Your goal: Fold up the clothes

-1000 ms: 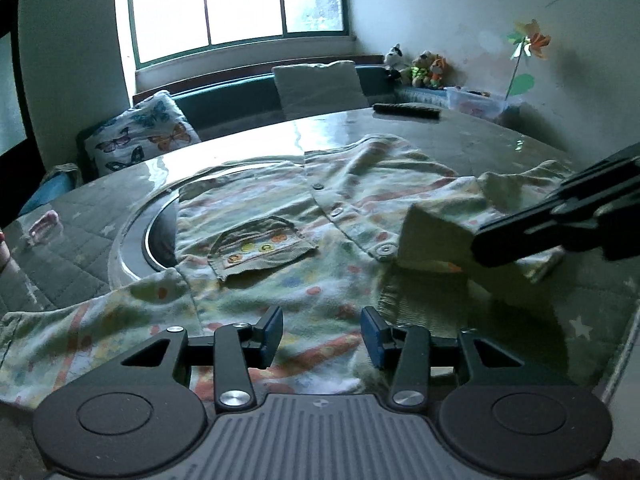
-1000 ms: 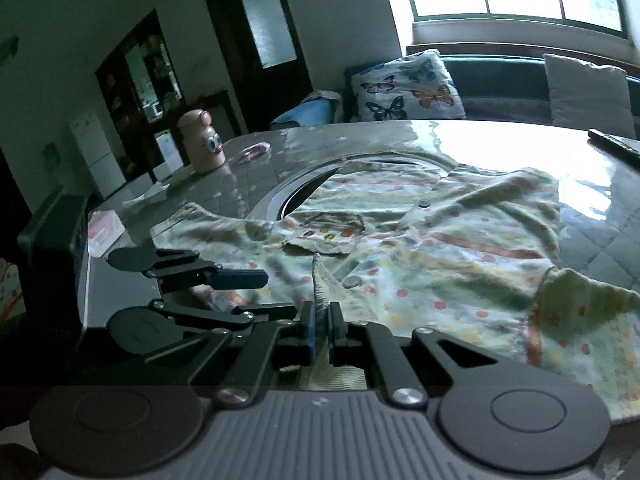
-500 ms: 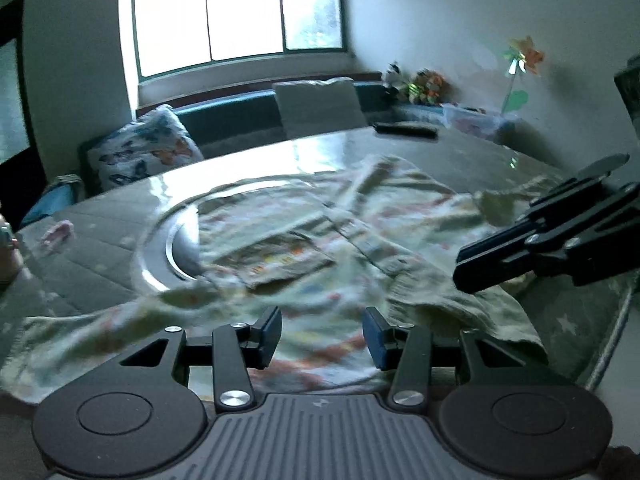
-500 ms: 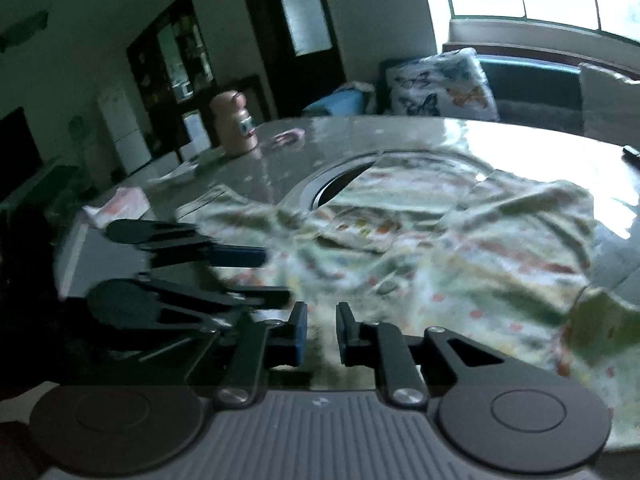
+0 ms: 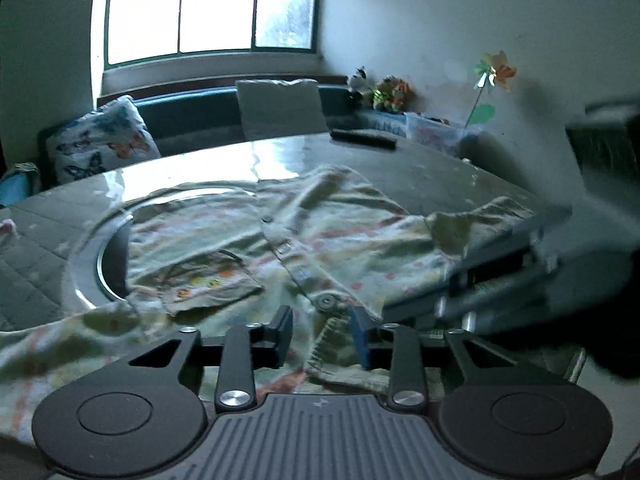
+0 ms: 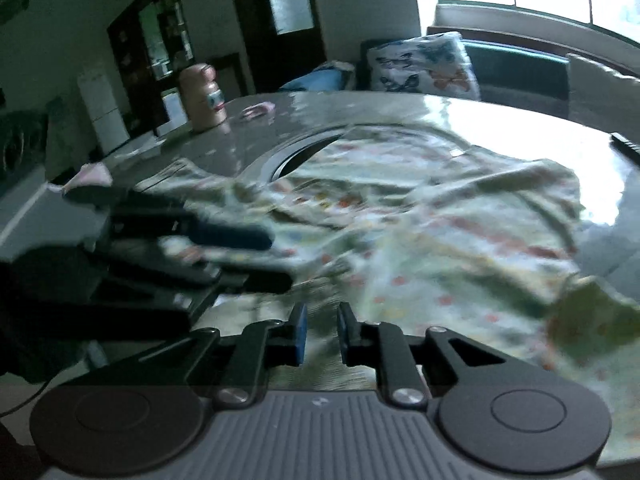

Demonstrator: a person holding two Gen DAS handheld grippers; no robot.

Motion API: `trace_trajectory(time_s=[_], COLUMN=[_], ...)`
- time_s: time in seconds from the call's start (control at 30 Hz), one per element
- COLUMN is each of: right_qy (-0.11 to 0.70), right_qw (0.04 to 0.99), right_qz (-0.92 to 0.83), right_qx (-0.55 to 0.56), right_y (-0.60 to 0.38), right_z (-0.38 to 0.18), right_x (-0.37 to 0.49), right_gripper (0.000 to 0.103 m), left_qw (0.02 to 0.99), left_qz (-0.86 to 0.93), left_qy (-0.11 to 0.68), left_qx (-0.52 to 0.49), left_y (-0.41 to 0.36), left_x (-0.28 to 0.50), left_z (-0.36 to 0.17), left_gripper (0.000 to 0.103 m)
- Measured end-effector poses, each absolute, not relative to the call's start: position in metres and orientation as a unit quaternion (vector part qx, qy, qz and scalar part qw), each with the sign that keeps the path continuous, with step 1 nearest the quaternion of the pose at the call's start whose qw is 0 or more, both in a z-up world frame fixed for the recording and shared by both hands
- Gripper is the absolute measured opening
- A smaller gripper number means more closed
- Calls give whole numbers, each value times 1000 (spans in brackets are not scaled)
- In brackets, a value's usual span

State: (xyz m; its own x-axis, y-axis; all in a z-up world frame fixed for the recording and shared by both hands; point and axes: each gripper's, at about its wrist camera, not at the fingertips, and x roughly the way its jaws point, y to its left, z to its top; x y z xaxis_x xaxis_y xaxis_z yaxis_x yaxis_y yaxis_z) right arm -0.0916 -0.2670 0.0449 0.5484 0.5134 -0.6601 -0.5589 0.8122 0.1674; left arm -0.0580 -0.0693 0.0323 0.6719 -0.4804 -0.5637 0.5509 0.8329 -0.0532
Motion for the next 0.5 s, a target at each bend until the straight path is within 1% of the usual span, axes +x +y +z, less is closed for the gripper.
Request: trace_trajectory(time_s=[0.13, 0.17, 0.33, 0.5], right_qy=[357, 355, 353, 359], right_qw=[894, 898, 907, 912], right_qz=[269, 260, 227, 198], right_qx=[-32, -32, -22, -22], right_y=[-287, -291, -301, -292], right_z=[59, 62, 70, 63], right_x=[-65, -57, 11, 77], right_gripper=[16, 16, 16, 16], left_qw=[903, 900, 894, 891], left_qz=[-297, -301, -315, -322], left_qy=[303, 306, 309, 312], left_qx=[71, 72, 76, 68], left_y=[-74, -75, -77, -75], left_x=[-58, -58, -59, -56], left_z=[22, 20, 14, 13], left_gripper=[19, 18, 18, 18])
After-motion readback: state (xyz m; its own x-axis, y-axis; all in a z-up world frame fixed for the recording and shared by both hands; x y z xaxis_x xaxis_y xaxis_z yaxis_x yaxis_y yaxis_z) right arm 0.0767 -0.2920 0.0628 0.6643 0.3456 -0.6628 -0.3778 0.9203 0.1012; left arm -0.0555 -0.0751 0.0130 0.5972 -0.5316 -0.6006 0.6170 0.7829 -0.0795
